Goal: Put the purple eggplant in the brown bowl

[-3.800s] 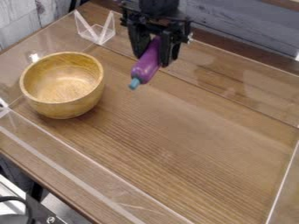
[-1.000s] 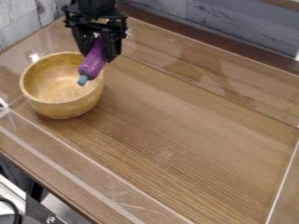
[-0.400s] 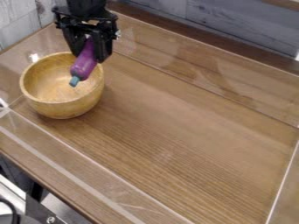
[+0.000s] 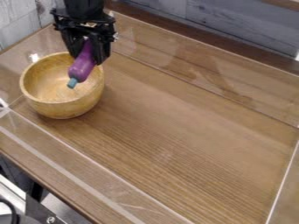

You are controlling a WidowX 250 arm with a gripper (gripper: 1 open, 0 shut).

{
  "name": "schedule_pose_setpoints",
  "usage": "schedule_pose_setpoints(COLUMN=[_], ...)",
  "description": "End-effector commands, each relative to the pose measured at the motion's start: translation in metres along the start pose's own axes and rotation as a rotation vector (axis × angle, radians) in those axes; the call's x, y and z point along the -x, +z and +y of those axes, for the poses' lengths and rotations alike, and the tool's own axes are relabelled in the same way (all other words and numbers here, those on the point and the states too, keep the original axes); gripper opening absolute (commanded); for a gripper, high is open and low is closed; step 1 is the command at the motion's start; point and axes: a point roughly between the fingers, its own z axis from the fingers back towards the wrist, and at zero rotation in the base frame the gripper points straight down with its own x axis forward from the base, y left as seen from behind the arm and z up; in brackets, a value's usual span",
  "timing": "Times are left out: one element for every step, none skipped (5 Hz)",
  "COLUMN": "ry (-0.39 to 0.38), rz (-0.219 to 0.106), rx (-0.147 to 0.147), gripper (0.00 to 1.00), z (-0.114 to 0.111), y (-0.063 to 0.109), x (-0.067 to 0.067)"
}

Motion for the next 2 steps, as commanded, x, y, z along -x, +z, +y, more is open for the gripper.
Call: schedule_pose_setpoints(ry=[0.003, 0.003], rz=[-0.038, -0.035], rx=[-0.021, -0.023], gripper=[0.00, 0.00], z=[0.0058, 0.0075], y=[0.0087, 0.0057], x=[-0.0009, -0.0005])
